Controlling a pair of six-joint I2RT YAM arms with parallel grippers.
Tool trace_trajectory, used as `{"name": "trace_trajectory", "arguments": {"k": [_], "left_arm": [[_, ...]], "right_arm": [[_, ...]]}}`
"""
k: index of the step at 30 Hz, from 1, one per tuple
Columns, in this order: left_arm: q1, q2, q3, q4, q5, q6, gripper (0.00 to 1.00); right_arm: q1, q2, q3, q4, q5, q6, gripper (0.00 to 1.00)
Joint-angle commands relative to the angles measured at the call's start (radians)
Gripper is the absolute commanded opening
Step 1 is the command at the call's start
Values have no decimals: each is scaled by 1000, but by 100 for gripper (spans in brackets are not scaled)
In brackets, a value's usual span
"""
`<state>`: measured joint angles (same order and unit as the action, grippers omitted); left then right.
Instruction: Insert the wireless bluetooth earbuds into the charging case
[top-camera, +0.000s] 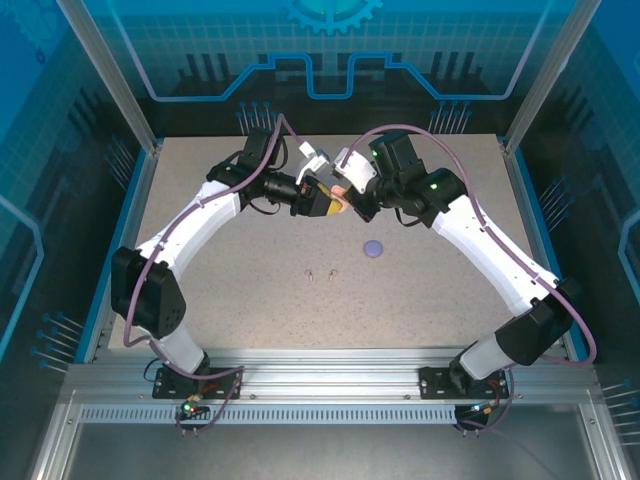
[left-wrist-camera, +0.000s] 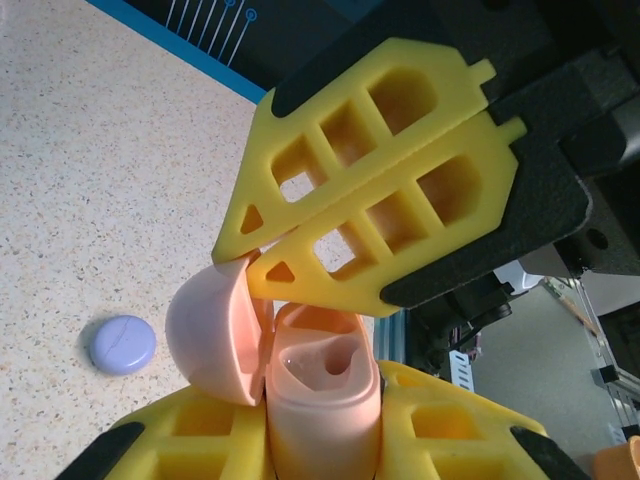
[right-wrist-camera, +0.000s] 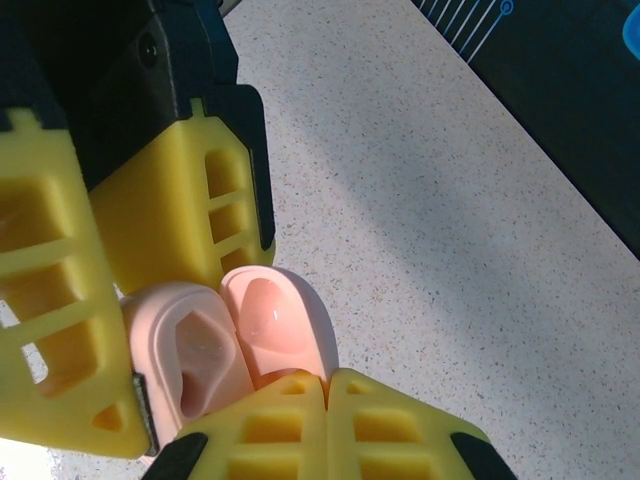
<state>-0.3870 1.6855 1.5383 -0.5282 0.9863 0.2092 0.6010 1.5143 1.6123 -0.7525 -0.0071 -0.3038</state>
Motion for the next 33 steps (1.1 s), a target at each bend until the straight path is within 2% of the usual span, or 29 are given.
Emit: {"name": "trace_trajectory", "arguments": {"k": [1, 3, 5, 11, 18, 22, 24, 28, 33], "left_arm": [[-9, -47, -23, 81, 66, -15, 7], [-7, -55, -39, 101, 65, -22, 0], [-4, -66, -60, 128, 59, -33, 0], [21, -129, -188, 307, 28, -113, 0], [105, -255, -435, 748, -22, -335, 0], [120, -332, -533, 861, -109, -345, 0], [120, -372, -585, 921, -167, -343, 0], [120, -458, -691, 1053, -302, -343, 0], [119, -547, -782, 1162, -450, -334, 0]], "right_arm": [[8, -4, 24, 22, -54, 17, 0], [4, -5, 30, 21, -54, 24, 0], [-7, -6, 36, 23, -57, 36, 0], [-72, -42, 54, 36, -141, 120, 25], [-187, -144, -6, 103, -280, 299, 47], [-217, -184, -82, 130, -286, 412, 65], [-216, -182, -119, 135, -293, 469, 70], [-186, -162, -217, 156, -256, 587, 73], [-102, -101, -305, 162, -125, 683, 73]]}}
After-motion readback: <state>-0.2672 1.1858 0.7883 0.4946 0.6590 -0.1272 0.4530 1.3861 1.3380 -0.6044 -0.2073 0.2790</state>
